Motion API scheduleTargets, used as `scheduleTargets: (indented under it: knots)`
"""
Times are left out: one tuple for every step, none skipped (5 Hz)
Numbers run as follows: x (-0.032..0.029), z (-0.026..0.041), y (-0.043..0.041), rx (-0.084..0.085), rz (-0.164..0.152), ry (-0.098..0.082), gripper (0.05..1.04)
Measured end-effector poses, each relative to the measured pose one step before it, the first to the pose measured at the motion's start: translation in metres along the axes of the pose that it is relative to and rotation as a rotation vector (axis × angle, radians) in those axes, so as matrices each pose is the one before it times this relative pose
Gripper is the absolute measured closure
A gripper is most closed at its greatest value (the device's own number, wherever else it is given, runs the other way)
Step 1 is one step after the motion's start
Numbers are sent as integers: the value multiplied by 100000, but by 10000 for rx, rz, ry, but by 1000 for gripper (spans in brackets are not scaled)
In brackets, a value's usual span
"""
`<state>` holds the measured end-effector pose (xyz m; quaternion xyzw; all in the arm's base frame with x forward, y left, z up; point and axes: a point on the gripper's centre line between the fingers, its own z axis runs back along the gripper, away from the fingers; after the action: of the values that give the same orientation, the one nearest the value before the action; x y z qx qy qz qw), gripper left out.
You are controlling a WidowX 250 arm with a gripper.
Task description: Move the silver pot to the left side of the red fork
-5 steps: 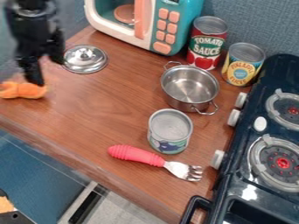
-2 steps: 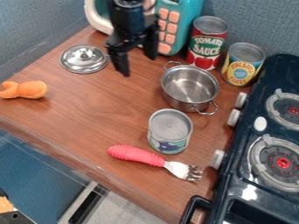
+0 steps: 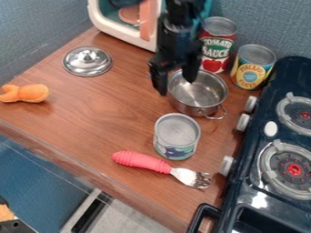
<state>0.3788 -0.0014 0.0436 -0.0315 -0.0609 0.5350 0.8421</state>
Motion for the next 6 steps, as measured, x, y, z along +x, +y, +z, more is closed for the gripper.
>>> scheduleTargets:
  knots:
    - [-728,-2689,-3,548,-347,72,84]
    - [-162,-154,-448,-181,-309,-171,137]
    - [-424,-143,483,-126,-206,88,413]
    - [-158,169,641,-13,87,-115,713]
    - [-95,282,518,51,22,-74,928]
    - [108,1303,378,-135,145,-104,1006]
